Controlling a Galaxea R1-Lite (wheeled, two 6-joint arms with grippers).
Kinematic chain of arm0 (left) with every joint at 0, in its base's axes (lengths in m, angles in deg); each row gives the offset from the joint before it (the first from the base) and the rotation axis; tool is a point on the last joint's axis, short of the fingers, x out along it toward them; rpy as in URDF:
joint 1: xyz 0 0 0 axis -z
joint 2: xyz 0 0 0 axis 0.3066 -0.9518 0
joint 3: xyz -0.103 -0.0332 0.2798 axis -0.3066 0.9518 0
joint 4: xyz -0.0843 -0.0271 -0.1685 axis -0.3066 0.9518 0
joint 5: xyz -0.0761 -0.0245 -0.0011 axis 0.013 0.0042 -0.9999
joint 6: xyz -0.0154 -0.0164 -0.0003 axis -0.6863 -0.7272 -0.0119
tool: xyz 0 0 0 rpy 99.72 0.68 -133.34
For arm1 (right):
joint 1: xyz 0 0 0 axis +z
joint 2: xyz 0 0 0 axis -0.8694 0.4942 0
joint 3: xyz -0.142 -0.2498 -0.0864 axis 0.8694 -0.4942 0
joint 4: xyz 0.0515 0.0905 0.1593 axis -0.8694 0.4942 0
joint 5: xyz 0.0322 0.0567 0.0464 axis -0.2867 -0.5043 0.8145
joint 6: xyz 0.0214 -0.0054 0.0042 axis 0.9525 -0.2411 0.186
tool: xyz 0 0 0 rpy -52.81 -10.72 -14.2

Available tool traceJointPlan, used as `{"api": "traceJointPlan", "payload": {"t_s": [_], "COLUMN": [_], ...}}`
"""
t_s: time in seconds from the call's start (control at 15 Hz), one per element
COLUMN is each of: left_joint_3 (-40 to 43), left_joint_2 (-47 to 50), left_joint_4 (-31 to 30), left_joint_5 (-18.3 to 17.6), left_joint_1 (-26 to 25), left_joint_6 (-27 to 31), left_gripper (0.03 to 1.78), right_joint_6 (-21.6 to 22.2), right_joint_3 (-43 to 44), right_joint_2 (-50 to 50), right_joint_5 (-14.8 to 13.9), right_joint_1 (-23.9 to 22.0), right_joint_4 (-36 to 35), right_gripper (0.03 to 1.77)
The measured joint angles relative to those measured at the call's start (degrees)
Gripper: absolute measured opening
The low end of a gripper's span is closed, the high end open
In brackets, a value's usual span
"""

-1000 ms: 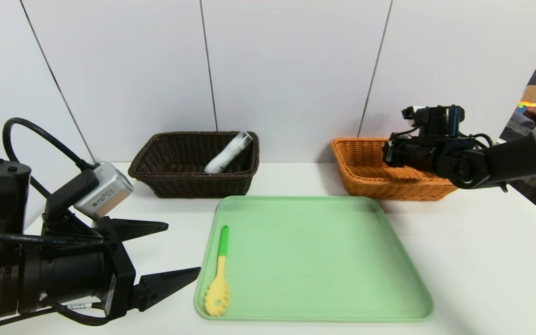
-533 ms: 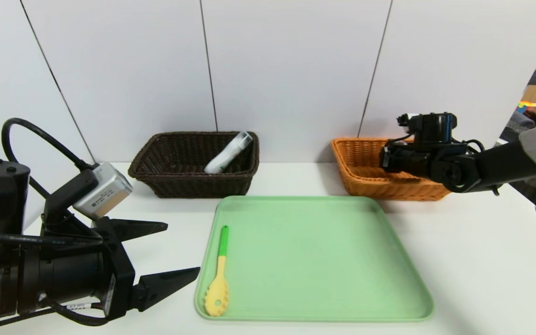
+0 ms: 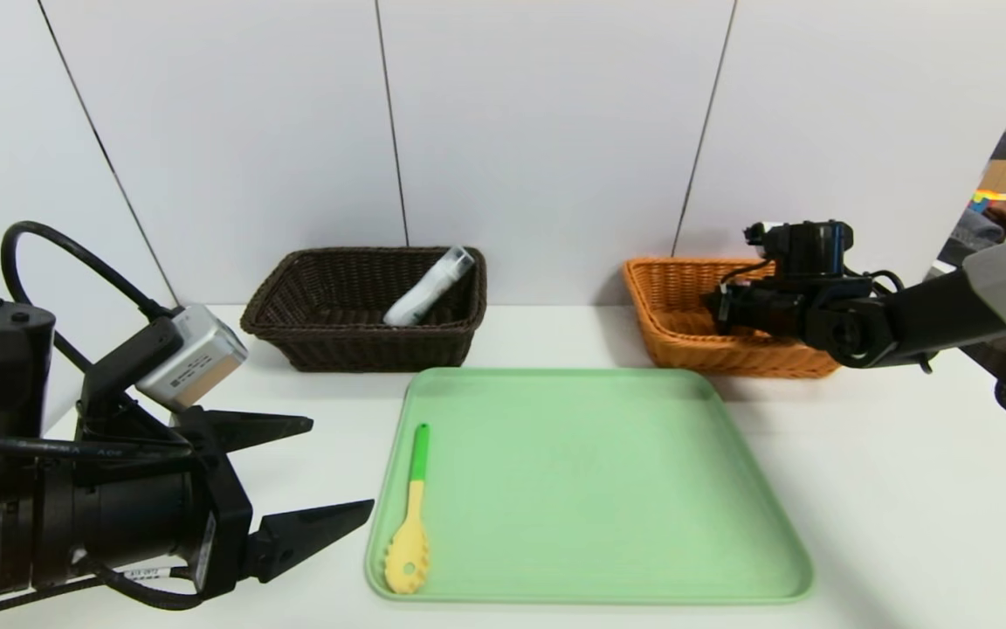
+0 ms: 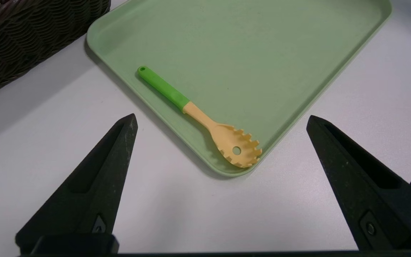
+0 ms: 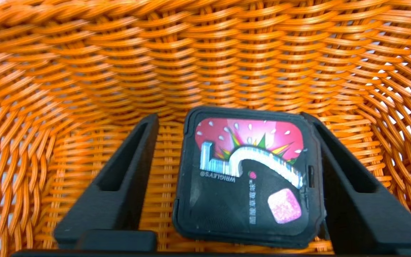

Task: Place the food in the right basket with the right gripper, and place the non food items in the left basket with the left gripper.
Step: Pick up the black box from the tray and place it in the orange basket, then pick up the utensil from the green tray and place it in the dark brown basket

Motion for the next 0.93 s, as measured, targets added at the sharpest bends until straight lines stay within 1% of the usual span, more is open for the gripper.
{"api": "traceJointPlan", "payload": {"t_s": [0.27, 0.4, 0.6, 0.93], "left_joint_3": [-0.1, -0.2, -0.3, -0.3], "left_joint_2": [0.0, 0.1, 0.3, 1.2], "left_joint_4": [-0.5, -0.8, -0.9, -0.8], "left_joint_5": [0.0, -0.3, -1.0, -0.9], "left_joint_1": [0.0, 0.0, 0.0, -0.1], "left_joint_6": [0.0, 0.0, 0.0, -1.0], "left_gripper": [1.69, 1.69, 1.69, 1.69], "right_joint_6": [0.0, 0.1, 0.4, 3.2], "right_joint_3": [-1.9, -2.0, -1.8, -3.6], "right_joint_2": [-4.2, -6.9, -10.9, -22.3], "right_joint_5": [0.1, 0.1, 0.1, 0.2], "right_joint_1": [-0.1, -0.4, -1.0, -1.2], "right_joint_4": [2.2, 5.1, 6.9, 15.3], "right_gripper": [1.5, 1.55, 1.6, 1.65]}}
